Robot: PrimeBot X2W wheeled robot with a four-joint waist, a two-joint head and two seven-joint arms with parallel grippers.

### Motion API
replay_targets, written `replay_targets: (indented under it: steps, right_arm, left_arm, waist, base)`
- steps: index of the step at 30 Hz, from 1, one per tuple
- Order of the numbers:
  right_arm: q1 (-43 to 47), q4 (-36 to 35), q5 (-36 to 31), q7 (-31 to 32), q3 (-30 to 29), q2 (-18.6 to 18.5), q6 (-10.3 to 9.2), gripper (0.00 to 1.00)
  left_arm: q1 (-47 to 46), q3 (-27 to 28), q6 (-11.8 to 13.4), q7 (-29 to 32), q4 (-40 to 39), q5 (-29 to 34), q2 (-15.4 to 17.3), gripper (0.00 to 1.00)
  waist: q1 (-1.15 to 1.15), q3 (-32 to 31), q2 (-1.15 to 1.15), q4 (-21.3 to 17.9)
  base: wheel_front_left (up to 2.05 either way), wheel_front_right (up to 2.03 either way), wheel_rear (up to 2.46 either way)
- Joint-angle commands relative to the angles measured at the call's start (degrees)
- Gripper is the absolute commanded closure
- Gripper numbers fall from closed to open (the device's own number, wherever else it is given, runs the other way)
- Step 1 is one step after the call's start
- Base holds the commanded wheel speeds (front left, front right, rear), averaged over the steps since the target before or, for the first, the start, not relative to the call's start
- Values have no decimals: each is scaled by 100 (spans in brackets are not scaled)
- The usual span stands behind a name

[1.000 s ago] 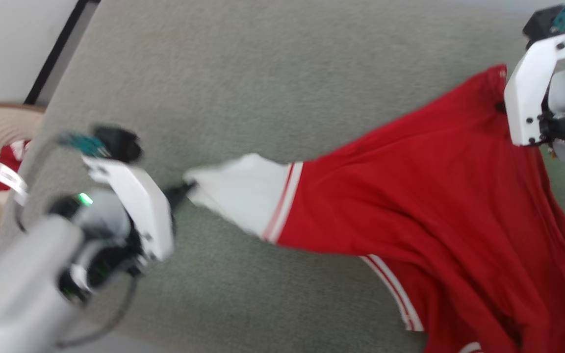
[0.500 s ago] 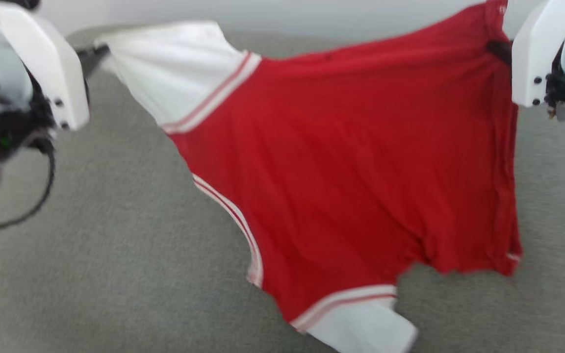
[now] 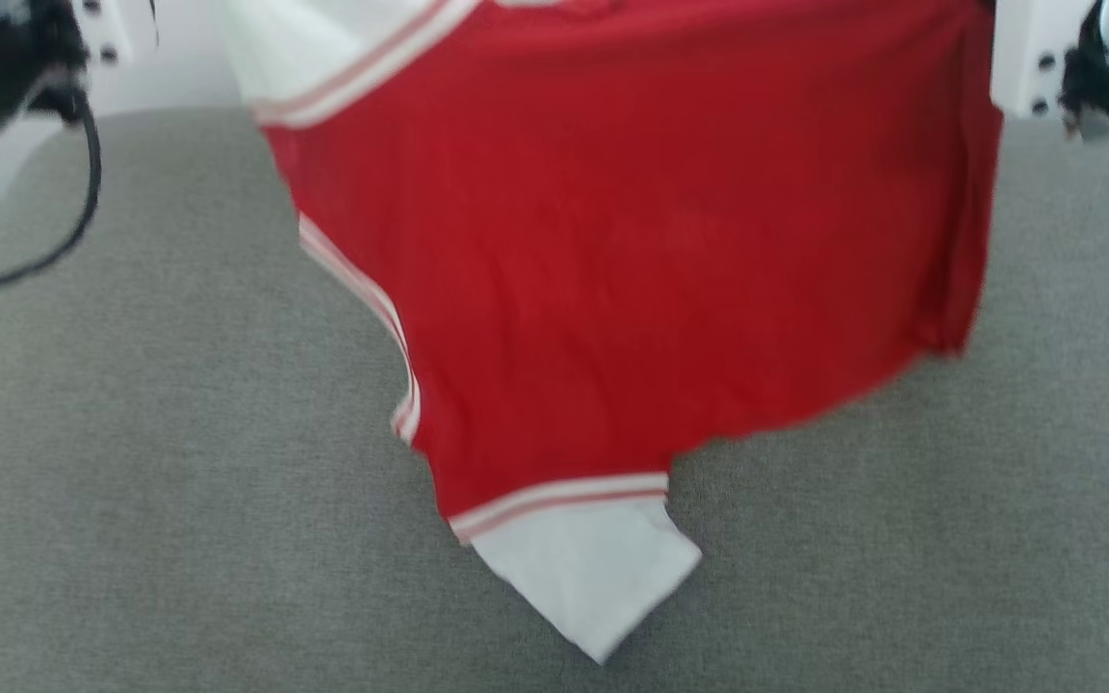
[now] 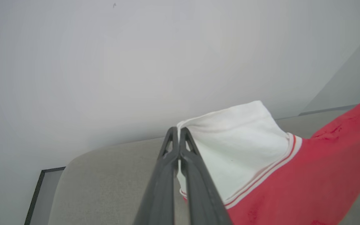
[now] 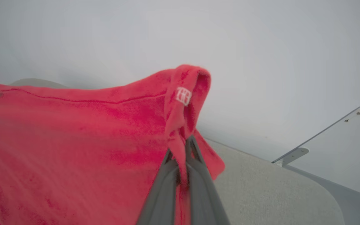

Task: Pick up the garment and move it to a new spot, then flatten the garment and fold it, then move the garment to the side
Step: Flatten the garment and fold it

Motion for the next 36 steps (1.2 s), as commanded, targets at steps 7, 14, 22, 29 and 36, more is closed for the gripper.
replay_targets:
  steps: [7, 14, 22, 29, 36]
  right_arm:
    - [-911, 914, -689, -1416, 2, 295, -2, 100]
    - [-2168, 2199, -2432, -4439, -683, 581, -2, 100]
    - [-2044, 3357, -3358, -4907, -973, 897, -3, 100]
    - [-1307, 4028, -2897, -4489, -694, 1078, -3, 100]
    - [-416, 4103, -2074, -4107, -223, 1091, -2, 100]
  left_arm:
    - [-1039, 90, -259, -1257, 989, 552, -348, 100]
    - [-2440, 168, -235, -4046, 2050, 1465, -656, 100]
    - [-1951, -65, -792, -4511, 2792, 1403, -973, 100]
    - [-545, -671, -866, -2959, 2509, 527, -1053, 100]
    - [816, -1115, -870, -1656, 1579, -455, -607, 100]
  waist:
    - [0, 569, 0, -145]
    - [0, 1087, 0, -152]
    - [0, 1179, 0, 16]
    - [0, 999, 0, 155]
    - [0, 727, 0, 262]
  base:
    - [0, 0, 0]
    - [0, 0, 0]
    - [0, 0, 0]
    - [0, 0, 0]
    - [0, 0, 0]
